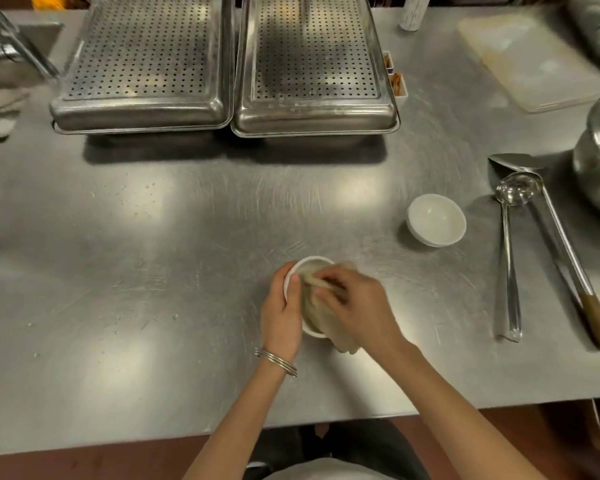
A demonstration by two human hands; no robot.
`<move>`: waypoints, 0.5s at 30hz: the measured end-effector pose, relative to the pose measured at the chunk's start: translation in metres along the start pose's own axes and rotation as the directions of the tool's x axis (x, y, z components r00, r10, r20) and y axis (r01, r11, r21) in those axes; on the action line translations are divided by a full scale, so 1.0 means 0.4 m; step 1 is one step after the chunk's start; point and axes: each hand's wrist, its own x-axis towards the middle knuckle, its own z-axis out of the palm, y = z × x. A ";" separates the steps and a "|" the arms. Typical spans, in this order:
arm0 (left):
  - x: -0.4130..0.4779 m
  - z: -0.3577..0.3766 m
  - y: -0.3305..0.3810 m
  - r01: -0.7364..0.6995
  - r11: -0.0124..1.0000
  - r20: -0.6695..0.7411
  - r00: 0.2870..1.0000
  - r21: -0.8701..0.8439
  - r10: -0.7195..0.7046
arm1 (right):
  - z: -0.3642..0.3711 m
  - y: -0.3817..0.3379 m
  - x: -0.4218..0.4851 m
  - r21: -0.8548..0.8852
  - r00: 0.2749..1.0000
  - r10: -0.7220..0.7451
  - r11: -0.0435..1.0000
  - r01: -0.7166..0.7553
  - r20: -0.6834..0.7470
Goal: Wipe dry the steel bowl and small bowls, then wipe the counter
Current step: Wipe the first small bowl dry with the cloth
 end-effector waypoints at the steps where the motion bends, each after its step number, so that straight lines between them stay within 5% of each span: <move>1: 0.003 -0.003 -0.002 0.000 1.000 -0.001 1.000 0.006 0.000 | 0.019 0.018 -0.006 -0.141 0.993 -0.076 0.986 0.087 0.085; 3: 0.009 -0.012 -0.006 0.004 1.000 0.007 1.000 0.014 -0.004 | 0.049 0.057 -0.027 -0.347 0.961 -0.215 0.900 0.264 0.172; 6: 0.010 -0.017 -0.013 0.004 1.000 0.019 1.000 0.002 -0.004 | 0.053 0.079 -0.046 -0.415 0.951 -0.303 0.859 0.300 0.061; 9: 0.009 -0.019 -0.026 0.014 1.000 0.031 0.999 -0.008 -0.014 | 0.039 0.093 -0.042 -0.392 0.985 -0.166 0.909 0.138 -0.037; 13: 0.007 -0.022 -0.035 0.017 1.000 0.023 1.000 -0.012 -0.017 | 0.030 0.101 -0.031 -0.117 0.992 0.054 0.992 -0.040 0.113; 15: 0.007 -0.021 -0.038 0.014 1.000 -0.004 1.000 0.006 -0.014 | 0.046 0.096 -0.034 -0.119 0.983 0.112 0.988 -0.095 0.147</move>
